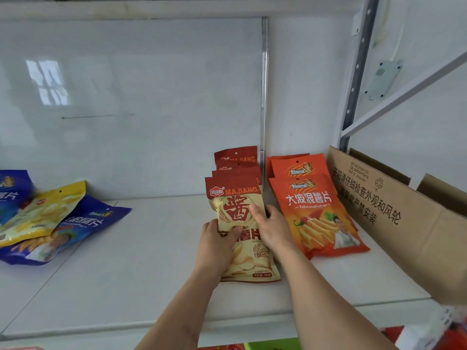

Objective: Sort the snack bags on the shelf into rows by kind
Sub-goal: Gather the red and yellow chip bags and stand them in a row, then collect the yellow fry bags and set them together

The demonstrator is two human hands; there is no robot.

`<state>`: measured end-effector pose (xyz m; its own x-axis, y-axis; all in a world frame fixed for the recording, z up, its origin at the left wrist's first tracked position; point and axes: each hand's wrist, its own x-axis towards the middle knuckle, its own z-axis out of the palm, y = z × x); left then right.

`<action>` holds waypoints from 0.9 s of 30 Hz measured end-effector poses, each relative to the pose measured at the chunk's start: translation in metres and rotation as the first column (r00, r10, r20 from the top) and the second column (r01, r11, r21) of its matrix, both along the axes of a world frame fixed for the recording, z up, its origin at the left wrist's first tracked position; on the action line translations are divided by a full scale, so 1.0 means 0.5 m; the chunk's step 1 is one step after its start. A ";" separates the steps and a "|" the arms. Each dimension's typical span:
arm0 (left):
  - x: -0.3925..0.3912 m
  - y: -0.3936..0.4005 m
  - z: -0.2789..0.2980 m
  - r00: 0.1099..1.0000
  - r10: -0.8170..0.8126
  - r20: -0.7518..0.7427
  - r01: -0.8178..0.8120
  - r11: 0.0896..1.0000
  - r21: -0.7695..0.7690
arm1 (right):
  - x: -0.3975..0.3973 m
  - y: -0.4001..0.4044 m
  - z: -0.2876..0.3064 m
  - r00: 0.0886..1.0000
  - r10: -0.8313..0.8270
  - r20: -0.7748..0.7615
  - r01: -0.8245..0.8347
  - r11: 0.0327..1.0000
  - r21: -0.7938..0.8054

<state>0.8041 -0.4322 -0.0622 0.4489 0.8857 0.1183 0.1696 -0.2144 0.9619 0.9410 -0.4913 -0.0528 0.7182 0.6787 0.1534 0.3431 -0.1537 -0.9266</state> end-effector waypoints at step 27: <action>-0.129 0.067 0.031 0.916 0.258 -0.306 -0.102 0.890 0.445 | -0.092 0.026 0.038 0.678 -0.150 0.719 0.278 0.958 -0.062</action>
<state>0.7396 -0.3986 -0.0468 0.3672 0.8592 0.3564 0.5496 -0.5095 0.6621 0.8952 -0.4783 -0.0338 0.5717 0.5798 0.5805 0.8201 -0.4236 -0.3847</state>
